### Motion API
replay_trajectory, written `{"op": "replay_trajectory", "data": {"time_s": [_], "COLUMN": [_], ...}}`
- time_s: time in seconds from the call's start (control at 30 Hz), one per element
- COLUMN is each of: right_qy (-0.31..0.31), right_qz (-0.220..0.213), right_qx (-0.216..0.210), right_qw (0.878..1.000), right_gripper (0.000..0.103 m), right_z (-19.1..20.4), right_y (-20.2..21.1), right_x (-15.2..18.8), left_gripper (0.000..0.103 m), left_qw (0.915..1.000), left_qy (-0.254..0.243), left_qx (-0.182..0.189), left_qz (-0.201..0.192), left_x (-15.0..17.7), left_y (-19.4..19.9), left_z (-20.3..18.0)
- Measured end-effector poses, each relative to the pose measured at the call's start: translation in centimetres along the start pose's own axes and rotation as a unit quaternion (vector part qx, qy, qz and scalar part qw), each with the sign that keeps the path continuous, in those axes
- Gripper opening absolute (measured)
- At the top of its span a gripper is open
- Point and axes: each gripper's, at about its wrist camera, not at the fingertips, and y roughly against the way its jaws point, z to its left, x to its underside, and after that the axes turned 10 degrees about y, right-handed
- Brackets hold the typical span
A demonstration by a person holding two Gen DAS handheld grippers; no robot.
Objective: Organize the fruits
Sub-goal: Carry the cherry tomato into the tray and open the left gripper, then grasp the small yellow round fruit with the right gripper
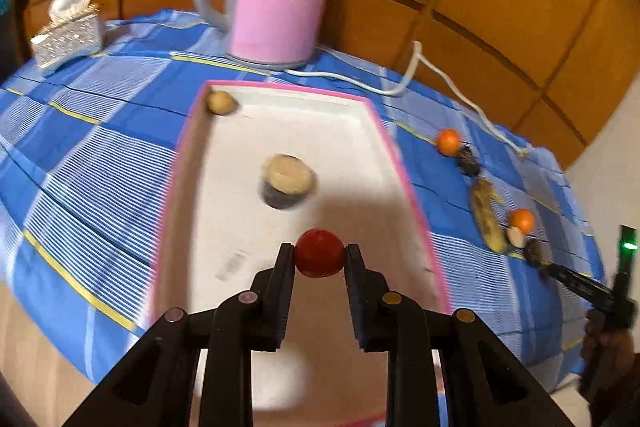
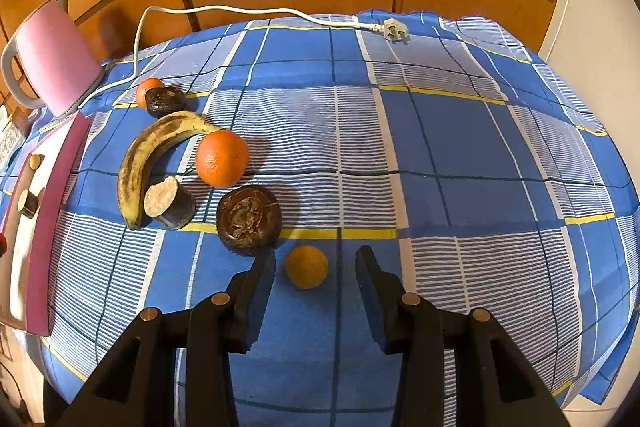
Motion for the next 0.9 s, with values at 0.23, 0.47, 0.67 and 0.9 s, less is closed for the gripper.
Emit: {"op": "replay_trajectory", "data": {"time_s": [0.23, 0.47, 0.67, 0.9], "right_qy": [0.005, 0.023, 0.024, 0.033], "right_qz": [0.012, 0.011, 0.007, -0.028], "right_qx": [-0.008, 0.006, 0.018, 0.002], "right_qw": [1.000, 1.000, 1.000, 0.999], "right_gripper": [0.024, 0.024, 0.024, 0.024], "right_z": [0.0, 0.6, 0.7, 1.4], "right_y": [-0.7, -1.0, -0.8, 2.5], "right_x": [0.3, 0.2, 0.2, -0.5], "left_gripper": [0.026, 0.056, 0.059, 0.062], "left_qw": [0.9987, 0.9973, 0.9961, 0.9964], "left_qy": [0.018, 0.034, 0.029, 0.025], "left_qx": [-0.047, -0.056, -0.067, -0.063], "left_qz": [-0.009, -0.033, -0.049, -0.052], "left_x": [-1.9, -1.9, -0.9, 0.1], "left_y": [-1.6, -0.6, 1.0, 2.1], "left_z": [2.3, 2.8, 2.0, 1.1]}}
